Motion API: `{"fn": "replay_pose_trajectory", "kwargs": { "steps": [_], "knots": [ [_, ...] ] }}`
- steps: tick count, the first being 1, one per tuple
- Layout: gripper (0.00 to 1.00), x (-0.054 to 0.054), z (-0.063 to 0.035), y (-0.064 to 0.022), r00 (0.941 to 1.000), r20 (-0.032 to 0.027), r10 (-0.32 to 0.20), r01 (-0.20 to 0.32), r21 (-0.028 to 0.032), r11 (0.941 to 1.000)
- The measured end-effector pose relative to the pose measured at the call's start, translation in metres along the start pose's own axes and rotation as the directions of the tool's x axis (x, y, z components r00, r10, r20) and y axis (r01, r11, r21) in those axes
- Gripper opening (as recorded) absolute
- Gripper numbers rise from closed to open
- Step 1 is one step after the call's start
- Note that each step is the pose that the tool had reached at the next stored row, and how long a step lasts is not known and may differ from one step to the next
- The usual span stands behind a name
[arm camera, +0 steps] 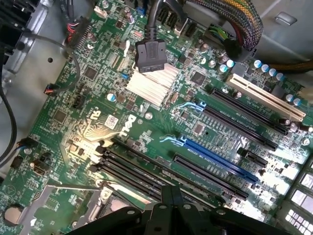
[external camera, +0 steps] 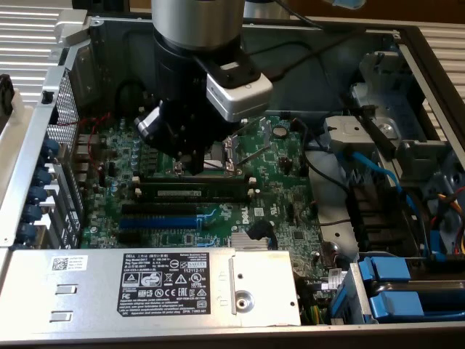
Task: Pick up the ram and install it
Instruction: 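Press down the ram until it locks into place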
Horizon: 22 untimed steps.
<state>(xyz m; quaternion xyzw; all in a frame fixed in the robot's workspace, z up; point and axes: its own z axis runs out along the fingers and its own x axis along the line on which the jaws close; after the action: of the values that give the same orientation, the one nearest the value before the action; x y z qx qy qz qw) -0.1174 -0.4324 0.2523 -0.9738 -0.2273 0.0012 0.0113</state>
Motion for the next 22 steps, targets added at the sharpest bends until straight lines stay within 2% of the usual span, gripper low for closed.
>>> {"fn": "replay_pose_trajectory", "kwargs": {
  "steps": [5,6,11,16,22],
  "knots": [
    [0.10,0.0000,0.0000,0.0000,0.9977,-0.0015,0.067,-0.067,-0.0002,0.9977],
    [0.10,0.0000,0.0000,0.0000,0.9956,-0.0021,0.093,-0.093,-0.0002,0.9956],
    [0.10,0.0000,0.0000,0.0000,0.9874,-0.0036,0.158,-0.158,-0.0002,0.9874],
    [0.10,0.0000,0.0000,0.0000,0.9749,-0.0051,0.223,-0.223,0.0000,0.9749],
    [0.10,0.0000,0.0000,0.0000,0.9536,-0.0069,0.301,-0.301,0.0002,0.9536]
  ]
}}
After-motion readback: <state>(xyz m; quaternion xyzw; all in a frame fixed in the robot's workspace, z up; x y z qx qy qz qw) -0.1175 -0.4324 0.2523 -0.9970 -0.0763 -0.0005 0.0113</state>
